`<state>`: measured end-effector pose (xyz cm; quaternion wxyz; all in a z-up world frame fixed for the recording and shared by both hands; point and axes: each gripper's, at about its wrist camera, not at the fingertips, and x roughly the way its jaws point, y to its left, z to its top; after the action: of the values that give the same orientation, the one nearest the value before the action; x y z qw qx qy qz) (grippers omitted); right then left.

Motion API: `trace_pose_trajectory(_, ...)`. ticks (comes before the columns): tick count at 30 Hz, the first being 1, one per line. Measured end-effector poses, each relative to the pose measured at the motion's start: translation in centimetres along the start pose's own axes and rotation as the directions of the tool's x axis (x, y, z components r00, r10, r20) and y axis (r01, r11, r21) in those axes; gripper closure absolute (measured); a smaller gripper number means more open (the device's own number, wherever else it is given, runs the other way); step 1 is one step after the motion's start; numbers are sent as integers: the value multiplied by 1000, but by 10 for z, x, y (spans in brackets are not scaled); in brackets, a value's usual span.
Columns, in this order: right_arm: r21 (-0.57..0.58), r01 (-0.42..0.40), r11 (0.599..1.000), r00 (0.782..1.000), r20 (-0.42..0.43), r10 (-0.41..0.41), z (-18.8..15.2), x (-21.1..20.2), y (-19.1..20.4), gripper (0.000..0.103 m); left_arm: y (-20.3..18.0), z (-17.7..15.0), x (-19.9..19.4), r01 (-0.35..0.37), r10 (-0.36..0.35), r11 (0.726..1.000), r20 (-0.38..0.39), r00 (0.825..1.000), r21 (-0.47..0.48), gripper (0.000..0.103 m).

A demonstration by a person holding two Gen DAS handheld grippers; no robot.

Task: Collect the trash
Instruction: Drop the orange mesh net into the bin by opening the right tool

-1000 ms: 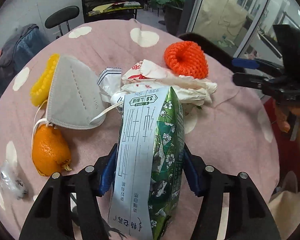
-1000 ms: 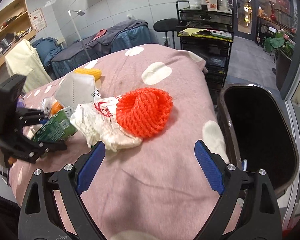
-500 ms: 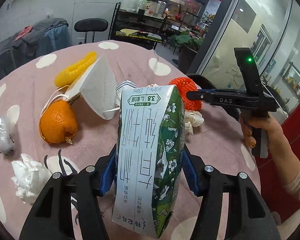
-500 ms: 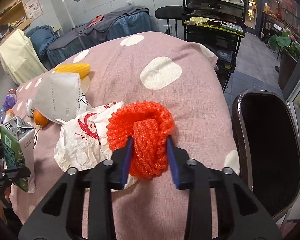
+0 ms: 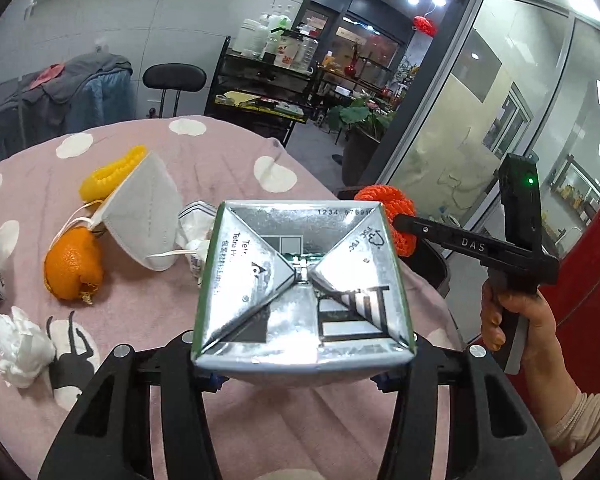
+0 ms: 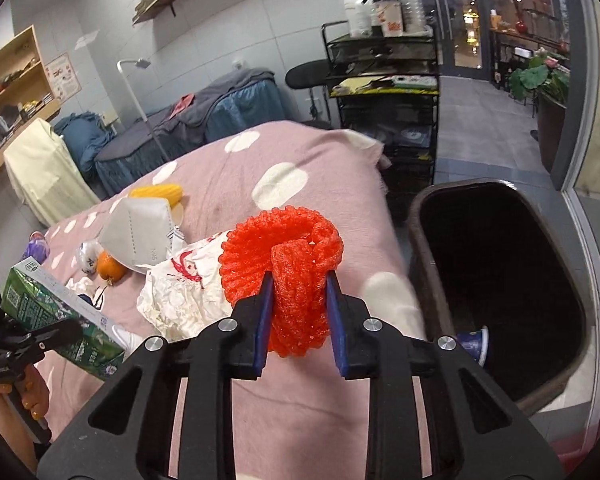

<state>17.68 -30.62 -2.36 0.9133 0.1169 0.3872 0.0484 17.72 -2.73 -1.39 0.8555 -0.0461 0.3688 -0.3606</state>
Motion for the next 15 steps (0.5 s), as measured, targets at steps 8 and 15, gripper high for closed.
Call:
trace_pose_trajectory(8, 72, 98, 993, 992, 69, -103, -11, -46, -56, 77, -42, 20, 24, 75, -76, 997, 24, 997, 36, 53)
trace_pose_trajectory(15, 150, 198, 969, 977, 56, -208, -17, -57, -113, 77, -87, 35, 59, 129, -129, 987, 3, 992, 97, 53)
